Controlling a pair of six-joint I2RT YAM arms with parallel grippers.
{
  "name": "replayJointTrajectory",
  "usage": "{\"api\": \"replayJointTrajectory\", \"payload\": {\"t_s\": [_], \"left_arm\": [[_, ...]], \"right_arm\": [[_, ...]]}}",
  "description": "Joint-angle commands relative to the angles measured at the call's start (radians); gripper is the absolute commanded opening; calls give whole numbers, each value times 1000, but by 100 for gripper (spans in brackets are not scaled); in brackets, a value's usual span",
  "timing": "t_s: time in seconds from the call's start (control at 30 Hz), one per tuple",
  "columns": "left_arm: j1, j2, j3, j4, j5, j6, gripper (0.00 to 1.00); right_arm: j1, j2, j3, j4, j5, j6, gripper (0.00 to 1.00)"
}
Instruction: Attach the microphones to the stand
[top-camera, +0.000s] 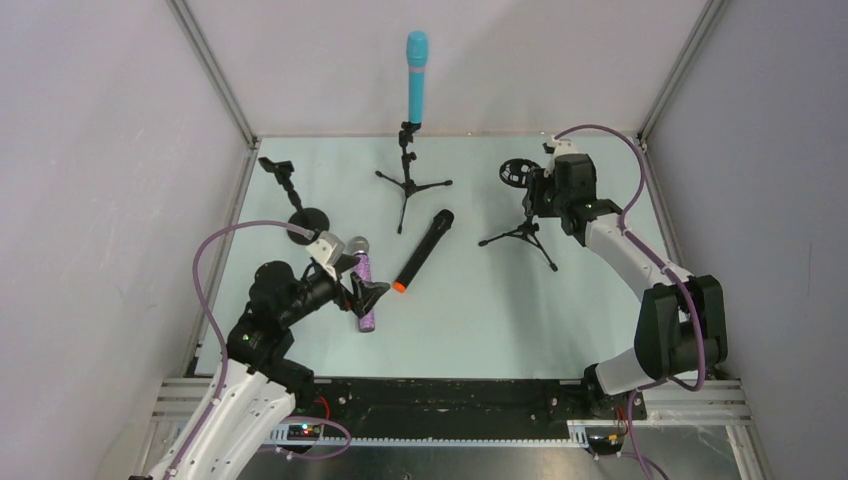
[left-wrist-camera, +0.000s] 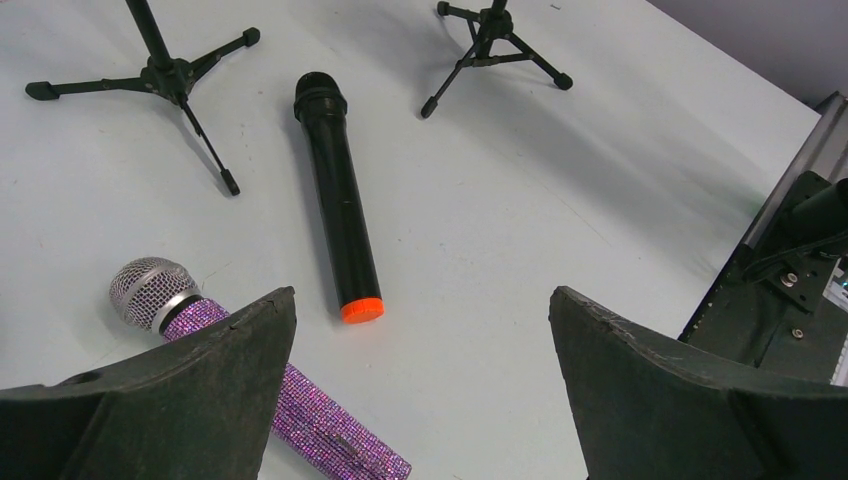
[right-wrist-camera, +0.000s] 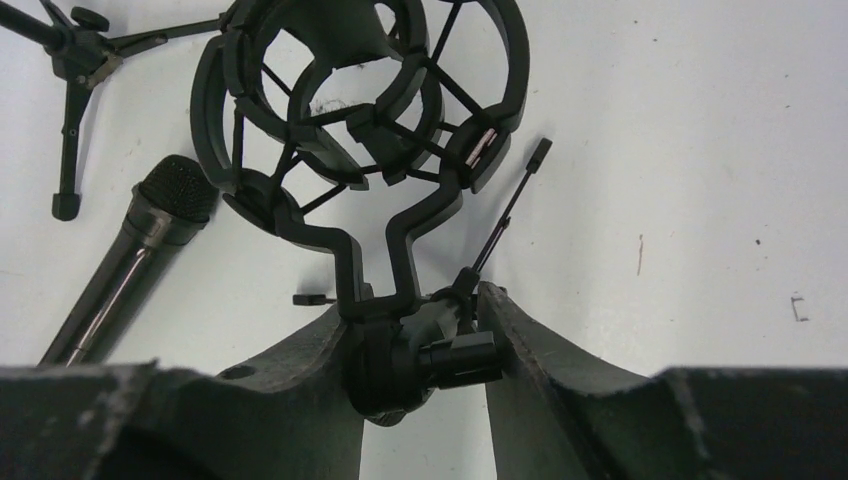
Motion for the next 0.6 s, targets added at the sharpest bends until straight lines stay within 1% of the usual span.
{"api": "replayJointTrajectory", "payload": {"t_s": [0.0, 0.03, 0.1, 0.3, 0.43, 0.57], "left_arm": [[6, -9, -10, 15, 23, 24, 100], [6, -8, -11, 15, 24, 23, 100], [5, -8, -11, 15, 21, 22, 100], [6, -11, -12, 14, 10, 21, 100], [6, -14, -12, 15, 8, 22, 100], [6, -15, -13, 15, 5, 24, 100]], "right_arm": [[10, 6, 43, 2, -42, 33, 21], [14, 6, 43, -2, -45, 40, 16], [24, 2, 41, -12, -47, 41, 11], [70, -30, 32, -45, -28, 28, 1], [84, -70, 14, -67, -35, 24, 0], [95, -121, -14, -84, -93, 35, 0]]}}
